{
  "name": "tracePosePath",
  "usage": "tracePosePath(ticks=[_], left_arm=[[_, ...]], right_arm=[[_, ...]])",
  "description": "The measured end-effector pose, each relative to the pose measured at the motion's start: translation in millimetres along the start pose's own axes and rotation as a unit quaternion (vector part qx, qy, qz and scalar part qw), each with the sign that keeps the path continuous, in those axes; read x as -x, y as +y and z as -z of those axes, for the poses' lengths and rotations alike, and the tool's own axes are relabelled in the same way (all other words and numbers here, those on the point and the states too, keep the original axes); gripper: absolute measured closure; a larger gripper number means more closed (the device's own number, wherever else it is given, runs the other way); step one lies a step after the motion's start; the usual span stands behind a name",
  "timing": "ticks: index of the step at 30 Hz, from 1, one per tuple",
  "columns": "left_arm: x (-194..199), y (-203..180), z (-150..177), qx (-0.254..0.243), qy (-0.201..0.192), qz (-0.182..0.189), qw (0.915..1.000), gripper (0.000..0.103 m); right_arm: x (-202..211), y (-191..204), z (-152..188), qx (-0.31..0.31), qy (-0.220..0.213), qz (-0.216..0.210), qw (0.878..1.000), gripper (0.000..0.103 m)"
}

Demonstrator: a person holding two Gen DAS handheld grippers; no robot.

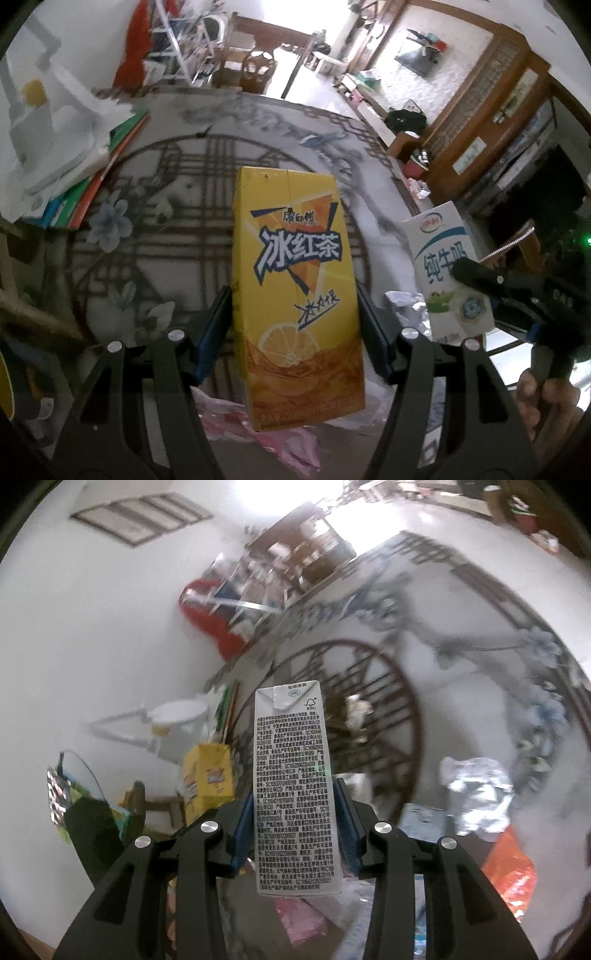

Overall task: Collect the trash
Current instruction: 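Grasp the yellow iced-tea carton with the left tool while the right tool grasps a white milk carton, then carry both cartons toward the red bucket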

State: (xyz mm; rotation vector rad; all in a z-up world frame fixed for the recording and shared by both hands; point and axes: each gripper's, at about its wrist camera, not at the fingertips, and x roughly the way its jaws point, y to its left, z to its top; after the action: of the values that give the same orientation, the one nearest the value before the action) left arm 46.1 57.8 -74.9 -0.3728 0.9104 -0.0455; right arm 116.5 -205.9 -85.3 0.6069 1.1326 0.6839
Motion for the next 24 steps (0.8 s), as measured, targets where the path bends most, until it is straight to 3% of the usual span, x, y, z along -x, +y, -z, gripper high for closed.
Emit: tracePosePath(ticks=[8, 24], left_arm=[[-2.3, -22.2, 5.1, -0.018, 0.007, 0.009, 0.9998, 0.040], [-10.6, -62.5, 19.4, -0.038, 0.015, 0.010, 0.9991, 0.040]], right_arm=[[34.4, -32.6, 4.4, -0.037, -0.032, 0.002, 0.999, 0.064], [70.3, -77.2, 11.4, -0.070, -0.047, 0.005, 0.996, 0.064]])
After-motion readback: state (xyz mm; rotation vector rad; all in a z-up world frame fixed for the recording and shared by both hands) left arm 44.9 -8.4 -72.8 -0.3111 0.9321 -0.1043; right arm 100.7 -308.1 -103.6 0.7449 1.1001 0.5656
